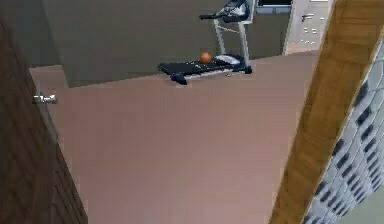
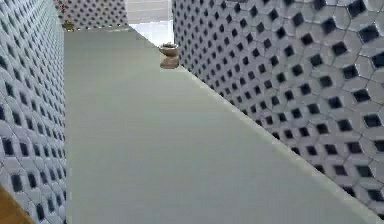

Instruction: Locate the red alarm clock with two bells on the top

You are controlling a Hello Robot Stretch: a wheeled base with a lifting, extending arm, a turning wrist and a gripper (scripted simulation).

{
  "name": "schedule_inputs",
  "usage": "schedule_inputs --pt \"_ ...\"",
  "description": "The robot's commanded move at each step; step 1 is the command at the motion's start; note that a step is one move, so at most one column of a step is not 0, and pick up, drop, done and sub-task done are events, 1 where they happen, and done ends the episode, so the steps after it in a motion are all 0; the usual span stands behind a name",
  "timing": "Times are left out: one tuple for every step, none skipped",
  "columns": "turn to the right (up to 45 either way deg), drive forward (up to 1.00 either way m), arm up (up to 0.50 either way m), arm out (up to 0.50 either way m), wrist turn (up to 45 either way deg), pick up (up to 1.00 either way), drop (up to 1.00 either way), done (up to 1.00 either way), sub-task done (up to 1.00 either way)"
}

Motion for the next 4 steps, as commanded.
schedule_inputs --pt "18.0 0.00 0.00 0.00 0.0 0.00 0.00 0.00 0.00" --pt "0.0 0.15 0.00 0.00 0.0 0.00 0.00 0.00 0.00" --pt "-15.0 0.00 0.00 0.00 0.0 0.00 0.00 0.00 0.00" --pt "0.0 0.60 0.00 0.00 0.0 0.00 0.00 0.00 0.00"
